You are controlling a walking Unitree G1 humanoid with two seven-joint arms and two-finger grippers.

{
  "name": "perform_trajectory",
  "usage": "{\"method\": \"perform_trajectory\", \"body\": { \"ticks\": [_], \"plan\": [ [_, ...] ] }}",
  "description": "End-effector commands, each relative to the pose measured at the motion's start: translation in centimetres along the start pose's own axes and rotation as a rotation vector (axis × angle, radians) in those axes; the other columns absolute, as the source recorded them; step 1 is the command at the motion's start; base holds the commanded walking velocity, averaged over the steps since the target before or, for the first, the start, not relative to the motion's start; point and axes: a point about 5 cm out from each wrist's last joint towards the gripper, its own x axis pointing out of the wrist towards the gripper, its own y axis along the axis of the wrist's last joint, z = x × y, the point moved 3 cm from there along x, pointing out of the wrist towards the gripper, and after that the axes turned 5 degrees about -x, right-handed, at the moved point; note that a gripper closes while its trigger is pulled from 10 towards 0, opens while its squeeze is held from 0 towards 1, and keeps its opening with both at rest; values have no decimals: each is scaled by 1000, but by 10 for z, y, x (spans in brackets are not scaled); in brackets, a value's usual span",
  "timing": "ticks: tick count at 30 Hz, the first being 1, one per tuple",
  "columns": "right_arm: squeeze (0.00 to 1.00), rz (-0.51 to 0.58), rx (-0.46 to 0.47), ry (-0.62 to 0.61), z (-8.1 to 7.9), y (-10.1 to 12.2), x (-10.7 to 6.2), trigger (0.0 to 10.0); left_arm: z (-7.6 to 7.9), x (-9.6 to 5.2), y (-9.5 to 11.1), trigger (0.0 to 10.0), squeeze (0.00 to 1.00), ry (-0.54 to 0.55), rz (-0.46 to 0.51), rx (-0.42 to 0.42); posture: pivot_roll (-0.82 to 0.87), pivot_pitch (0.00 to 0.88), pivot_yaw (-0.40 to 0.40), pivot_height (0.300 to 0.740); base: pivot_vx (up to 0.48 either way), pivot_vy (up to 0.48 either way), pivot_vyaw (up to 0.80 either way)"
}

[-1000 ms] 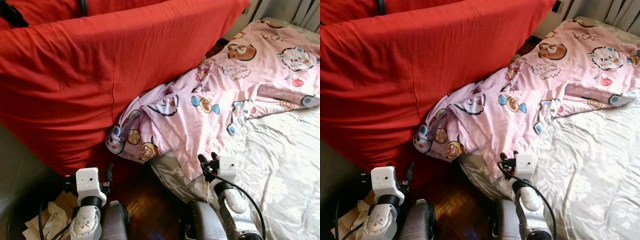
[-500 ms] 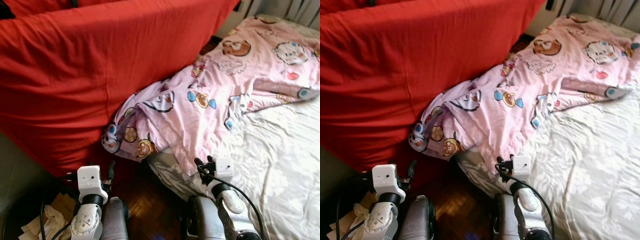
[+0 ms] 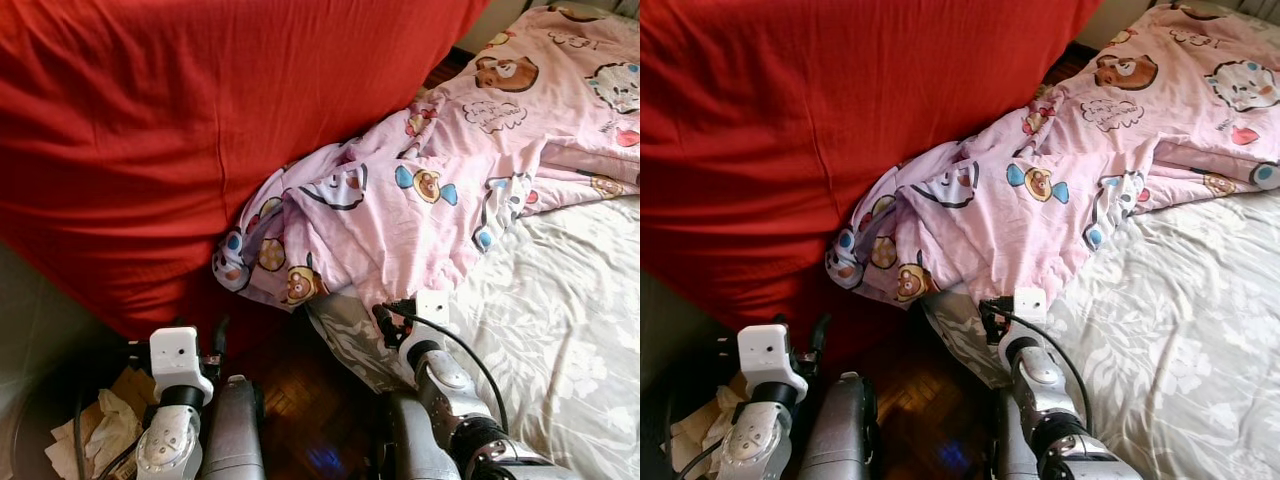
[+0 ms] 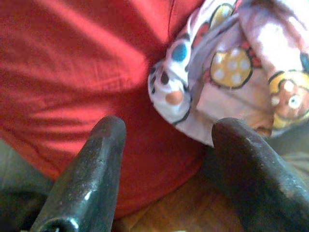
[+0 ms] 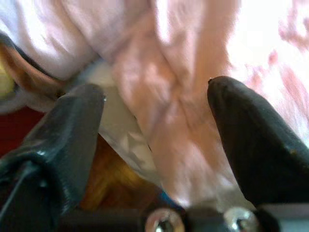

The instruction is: Clean up the room

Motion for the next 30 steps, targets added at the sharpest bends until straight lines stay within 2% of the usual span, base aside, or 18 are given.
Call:
{"method": "perform_trajectory", "body": {
  "ticks": [1,5,8,9,10,14,18,27,30],
  "plan": [
    [1000,24,27,-39,5,3,0,10000,-7,-8,-8,10000,0,29,-41,9,105,341,-11,606,0,0,0],
    [1000,120,70,-79,12,16,-1,10000,-7,-12,-10,10000,0,32,-54,9,102,345,-11,606,0,0,0],
    [1000,124,73,-132,24,8,-8,10000,-5,-12,-10,10000,0,32,-59,6,89,345,-10,606,0,0,0],
    [173,110,89,-165,32,1,-11,10000,-4,-11,-11,10000,0,27,-62,4,86,344,-10,606,0,0,0],
    [0,95,110,-187,36,-3,-13,10000,-3,-10,-11,10000,0,26,-63,4,83,344,-9,606,0,0,0],
    [0,63,192,-248,45,-13,-16,10000,-2,-8,-11,10000,0,21,-64,3,83,342,-6,606,0,0,0],
    [0,57,190,-267,48,-14,-17,10000,-2,-8,-11,10000,0,21,-65,3,83,340,-4,606,0,0,0],
    [0,5,242,-185,30,-18,-11,10000,-3,-8,-9,10000,0,23,-65,8,95,335,0,606,0,0,0],
    [0,-15,248,-189,30,-21,-12,10000,-4,-8,-9,10000,0,25,-66,10,95,334,2,606,0,0,0]
  ]
}}
